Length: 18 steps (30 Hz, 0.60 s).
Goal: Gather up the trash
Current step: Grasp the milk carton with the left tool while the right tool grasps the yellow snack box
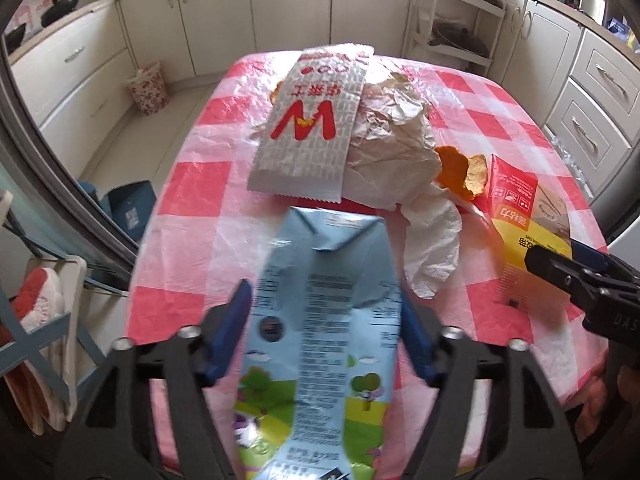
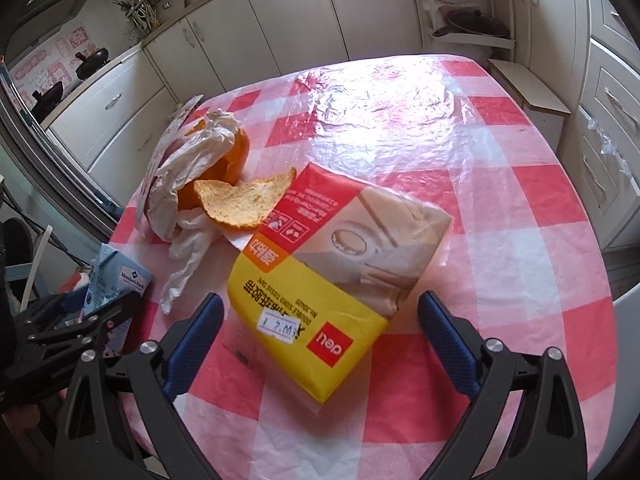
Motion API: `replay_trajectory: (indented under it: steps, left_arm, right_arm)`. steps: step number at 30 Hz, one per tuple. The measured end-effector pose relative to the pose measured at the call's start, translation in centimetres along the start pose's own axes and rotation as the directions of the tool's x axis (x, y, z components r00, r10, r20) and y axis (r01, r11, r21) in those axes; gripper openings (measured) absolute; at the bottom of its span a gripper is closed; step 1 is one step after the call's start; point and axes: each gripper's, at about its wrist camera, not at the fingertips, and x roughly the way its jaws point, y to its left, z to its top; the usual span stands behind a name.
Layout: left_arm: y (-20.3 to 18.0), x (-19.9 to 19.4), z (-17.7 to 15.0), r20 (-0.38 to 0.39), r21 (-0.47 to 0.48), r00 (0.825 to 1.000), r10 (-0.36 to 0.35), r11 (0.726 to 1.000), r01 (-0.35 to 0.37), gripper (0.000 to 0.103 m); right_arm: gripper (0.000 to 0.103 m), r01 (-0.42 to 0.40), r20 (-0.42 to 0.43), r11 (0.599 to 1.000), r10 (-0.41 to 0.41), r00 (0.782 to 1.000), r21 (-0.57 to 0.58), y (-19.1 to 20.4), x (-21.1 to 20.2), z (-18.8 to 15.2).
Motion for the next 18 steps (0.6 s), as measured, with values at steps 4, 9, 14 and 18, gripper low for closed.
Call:
replay_trajectory:
  steps: [4, 9, 14, 18]
  left_arm:
    - [0.1, -0.1, -0.3, 0.005, -0.018, 0.998, -0.057, 0.998, 0.057, 0.058]
    - [1.1, -1.1, -0.6, 0.023, -0.084, 0.991, -0.130, 0.988, 0.131, 0.057]
    - [1.1, -3.0, -1.1, 0.068, -0.082, 0.981, -0.184, 0.978, 0.190, 0.057]
    - [1.0, -4.2, -1.9, 0.088, -0.080, 0.968, -0.234, 0.967, 0.241, 0.057]
  right_arm:
    - [0.044, -0.055, -0.010, 0.998, 0.056, 0.998, 0.035, -0.8, -0.3, 0.0]
    - [0.024, -0.116, -0.015, 0.988, 0.118, 0.993, 0.099, -2.0, -0.7, -0.4]
    - [0.012, -0.154, 0.047, 0.983, 0.149, 0.988, 0.105, -2.2, -2.3, 0.0]
    - [0.008, -0.164, 0.111, 0.984, 0.156, 0.981, 0.066, -1.4, -4.2, 0.2]
